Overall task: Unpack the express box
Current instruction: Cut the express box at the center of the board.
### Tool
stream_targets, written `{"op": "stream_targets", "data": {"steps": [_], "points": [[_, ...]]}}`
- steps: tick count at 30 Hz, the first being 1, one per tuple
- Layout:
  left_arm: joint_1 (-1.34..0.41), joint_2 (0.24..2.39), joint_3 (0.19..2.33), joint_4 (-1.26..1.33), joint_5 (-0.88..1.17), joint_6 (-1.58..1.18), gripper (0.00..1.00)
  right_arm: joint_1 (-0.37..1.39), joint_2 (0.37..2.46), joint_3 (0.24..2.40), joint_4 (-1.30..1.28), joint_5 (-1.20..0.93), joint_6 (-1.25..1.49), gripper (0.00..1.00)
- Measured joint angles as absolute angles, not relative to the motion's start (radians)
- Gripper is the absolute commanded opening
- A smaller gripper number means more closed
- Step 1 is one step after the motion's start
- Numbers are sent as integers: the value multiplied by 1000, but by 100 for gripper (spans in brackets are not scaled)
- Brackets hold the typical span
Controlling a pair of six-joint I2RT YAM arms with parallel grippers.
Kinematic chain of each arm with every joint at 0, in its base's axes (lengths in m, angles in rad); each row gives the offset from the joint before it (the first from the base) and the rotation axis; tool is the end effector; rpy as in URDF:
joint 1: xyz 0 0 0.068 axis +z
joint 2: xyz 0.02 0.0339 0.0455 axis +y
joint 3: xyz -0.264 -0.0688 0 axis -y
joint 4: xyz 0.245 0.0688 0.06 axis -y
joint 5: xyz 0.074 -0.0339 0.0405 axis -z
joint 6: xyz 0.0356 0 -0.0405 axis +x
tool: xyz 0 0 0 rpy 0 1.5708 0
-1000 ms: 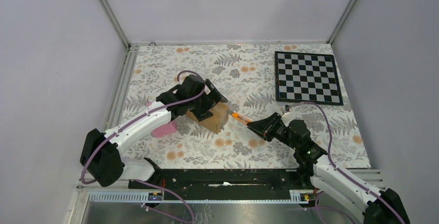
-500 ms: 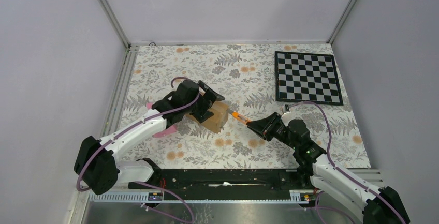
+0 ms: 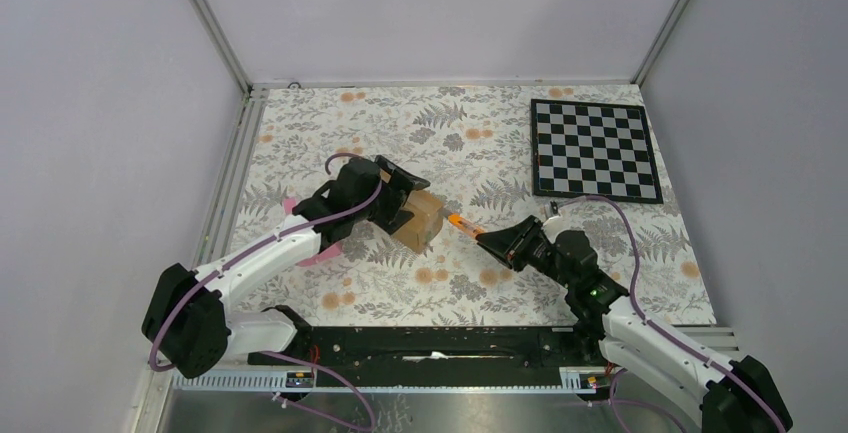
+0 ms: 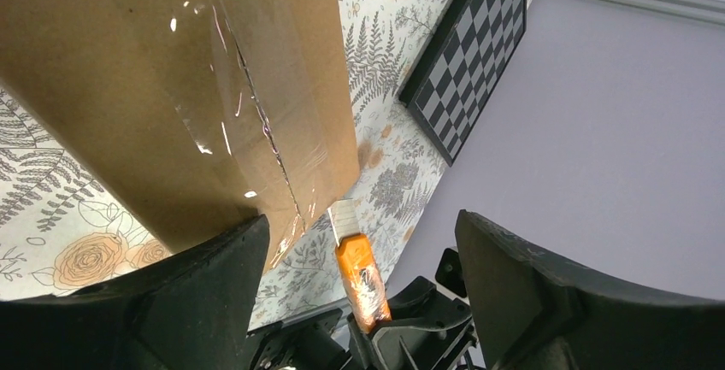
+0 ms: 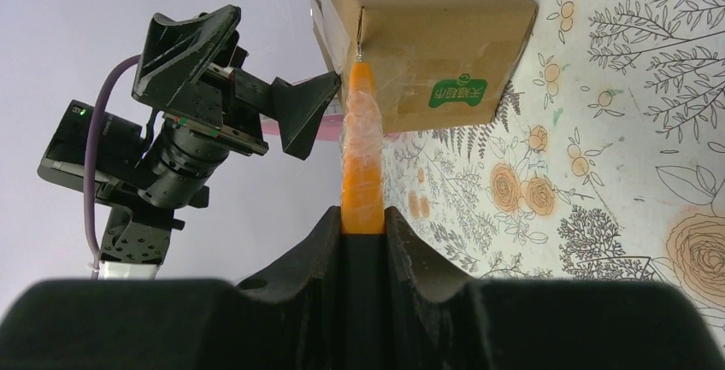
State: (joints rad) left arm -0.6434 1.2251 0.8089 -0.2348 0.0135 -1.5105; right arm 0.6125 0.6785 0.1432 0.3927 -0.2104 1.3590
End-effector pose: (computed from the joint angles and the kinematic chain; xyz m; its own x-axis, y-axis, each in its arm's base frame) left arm 0.2126 -0.1600 0.2513 -0.6366 -0.7702 -0.0398 -0.4473 0.4107 -0.7945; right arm 0.1295 0.1001 0.1904 -0.7395 0.6489 -0.1791 -0.0401 0.2231 0.9740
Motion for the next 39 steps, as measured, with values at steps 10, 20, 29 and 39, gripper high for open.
{"op": "stream_targets", "data": {"steps": [10, 20, 29, 39], "points": [[-635, 1226, 785, -186, 13, -1518, 83, 616, 739, 142, 475, -212, 1377, 0], [-612, 1226, 783, -188, 51, -1510, 82, 617, 753, 128, 521, -218, 1407, 0], [-588, 1248, 783, -158, 100, -1497, 81, 644, 853, 159, 575, -278, 1392, 0], [-571, 1256, 792, -167, 141, -1493, 82, 691, 901, 189, 576, -308, 1373, 0]]}}
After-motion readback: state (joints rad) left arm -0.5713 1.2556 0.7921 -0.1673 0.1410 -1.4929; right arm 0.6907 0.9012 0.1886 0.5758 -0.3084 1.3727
